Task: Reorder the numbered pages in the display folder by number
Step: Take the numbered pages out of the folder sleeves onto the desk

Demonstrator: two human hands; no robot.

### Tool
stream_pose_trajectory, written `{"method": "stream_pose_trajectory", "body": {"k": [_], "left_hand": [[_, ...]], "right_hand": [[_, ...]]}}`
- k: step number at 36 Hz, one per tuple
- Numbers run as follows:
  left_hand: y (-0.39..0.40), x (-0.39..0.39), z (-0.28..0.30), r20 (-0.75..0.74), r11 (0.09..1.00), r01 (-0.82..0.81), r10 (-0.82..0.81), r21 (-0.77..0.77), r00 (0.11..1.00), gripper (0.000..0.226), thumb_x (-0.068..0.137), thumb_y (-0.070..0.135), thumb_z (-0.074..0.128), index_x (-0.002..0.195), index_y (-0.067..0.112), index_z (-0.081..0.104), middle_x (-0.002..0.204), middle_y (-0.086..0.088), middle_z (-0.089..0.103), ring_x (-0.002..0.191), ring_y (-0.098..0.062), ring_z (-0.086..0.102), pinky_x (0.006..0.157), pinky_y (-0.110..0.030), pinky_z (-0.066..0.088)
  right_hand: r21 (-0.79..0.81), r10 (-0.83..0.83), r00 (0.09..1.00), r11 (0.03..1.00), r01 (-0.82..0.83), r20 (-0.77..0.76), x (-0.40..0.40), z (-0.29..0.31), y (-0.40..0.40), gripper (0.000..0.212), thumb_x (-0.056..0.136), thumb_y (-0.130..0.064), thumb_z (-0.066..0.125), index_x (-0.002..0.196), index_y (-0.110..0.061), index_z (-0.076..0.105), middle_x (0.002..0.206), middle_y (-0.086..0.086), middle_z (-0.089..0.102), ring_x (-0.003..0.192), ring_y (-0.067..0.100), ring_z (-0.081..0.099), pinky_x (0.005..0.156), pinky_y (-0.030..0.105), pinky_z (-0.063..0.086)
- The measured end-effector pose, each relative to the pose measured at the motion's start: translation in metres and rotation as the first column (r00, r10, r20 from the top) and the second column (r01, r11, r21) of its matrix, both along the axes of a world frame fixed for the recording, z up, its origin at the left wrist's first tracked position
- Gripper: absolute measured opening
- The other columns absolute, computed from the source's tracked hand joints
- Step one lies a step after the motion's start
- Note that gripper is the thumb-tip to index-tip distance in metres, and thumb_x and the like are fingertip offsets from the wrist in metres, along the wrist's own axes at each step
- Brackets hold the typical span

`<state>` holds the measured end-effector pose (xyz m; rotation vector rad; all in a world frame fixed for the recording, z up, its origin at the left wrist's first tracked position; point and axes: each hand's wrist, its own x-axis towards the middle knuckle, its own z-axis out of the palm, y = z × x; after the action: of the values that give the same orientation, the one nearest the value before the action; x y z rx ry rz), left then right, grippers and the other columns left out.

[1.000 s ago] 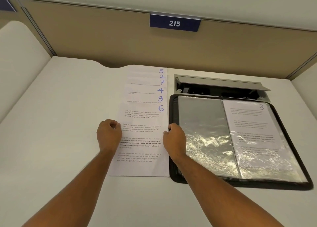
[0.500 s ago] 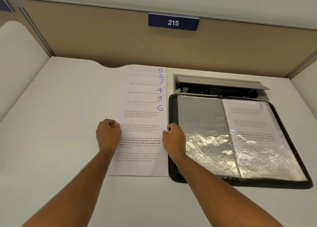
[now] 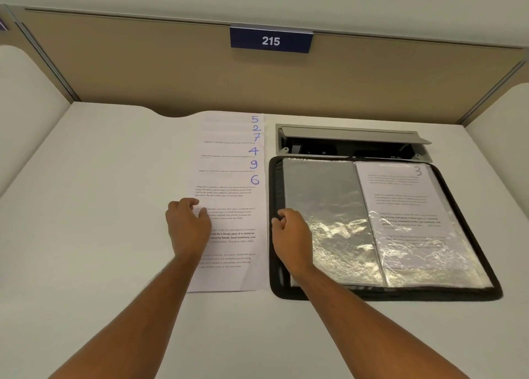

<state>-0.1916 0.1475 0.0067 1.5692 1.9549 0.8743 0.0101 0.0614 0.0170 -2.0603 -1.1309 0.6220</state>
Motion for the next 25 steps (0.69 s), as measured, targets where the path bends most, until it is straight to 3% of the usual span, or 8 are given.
{"method": "stream_pose_trajectory", "body": {"k": [3,7,11,17,21,25], "left_hand": [[-0.012,0.022,0.003,0.029,0.996,0.083,-0.083,0.014,0.996,0.025,0.093,0.015,0.066,0.117,0.013,0.064,0.118,-0.005,0.055,0.111,-0.021,0.053,0.090,-0.031,0.044],[-0.035,0.057,0.005,0.042,0.977,0.211,-0.211,0.001,0.977,0.023,0.094,0.016,0.067,0.116,0.017,0.063,0.116,0.003,0.055,0.108,-0.015,0.055,0.095,-0.031,0.048],[-0.061,0.094,0.007,0.045,0.929,0.369,-0.368,-0.009,0.929,0.022,0.096,0.018,0.066,0.117,0.021,0.062,0.115,0.008,0.056,0.106,-0.009,0.055,0.093,-0.023,0.044],[-0.099,0.147,0.011,0.074,0.825,0.565,-0.561,-0.034,0.824,0.016,0.100,0.020,0.059,0.115,0.025,0.062,0.115,0.013,0.057,0.101,-0.003,0.056,0.088,-0.010,0.040],[-0.116,0.173,0.007,0.149,0.732,0.675,-0.660,-0.090,0.736,0.023,0.100,0.025,0.060,0.122,0.030,0.059,0.117,0.013,0.061,0.105,-0.007,0.062,0.096,-0.026,0.052],[-0.125,0.189,0.000,0.166,0.673,0.726,-0.707,-0.138,0.687,0.017,0.098,0.033,0.062,0.114,0.037,0.059,0.108,0.018,0.063,0.099,-0.005,0.065,0.089,-0.033,0.058]], "right_hand": [[0.037,-0.022,0.999,0.999,0.021,0.038,0.017,0.002,-0.016,0.027,0.105,-0.023,0.055,0.128,-0.015,0.065,0.121,-0.003,0.066,0.099,0.007,0.058,0.083,0.018,0.048],[0.057,-0.042,0.987,0.998,0.033,0.157,0.046,0.000,-0.039,0.021,0.104,-0.021,0.054,0.119,-0.015,0.068,0.112,-0.002,0.064,0.099,0.011,0.060,0.081,0.017,0.045],[0.094,-0.106,0.950,0.992,0.082,0.293,0.081,-0.007,-0.063,0.020,0.101,-0.020,0.060,0.117,-0.013,0.069,0.112,0.001,0.066,0.103,0.016,0.059,0.088,0.030,0.052],[0.064,-0.257,0.883,0.965,0.253,0.394,0.144,-0.020,-0.113,0.041,0.093,-0.020,0.068,0.131,-0.007,0.059,0.130,0.011,0.063,0.120,0.030,0.059,0.099,0.050,0.052],[-0.079,-0.360,0.818,0.896,0.437,0.448,0.190,-0.026,-0.147,0.069,0.094,-0.033,0.070,0.147,0.004,0.044,0.152,0.024,0.045,0.141,0.039,0.041,0.115,0.055,0.037],[-0.152,-0.427,0.753,0.813,0.562,0.501,0.229,-0.032,-0.176,0.087,0.093,-0.046,0.067,0.146,0.015,0.036,0.155,0.032,0.035,0.147,0.045,0.030,0.118,0.059,0.030]]}}
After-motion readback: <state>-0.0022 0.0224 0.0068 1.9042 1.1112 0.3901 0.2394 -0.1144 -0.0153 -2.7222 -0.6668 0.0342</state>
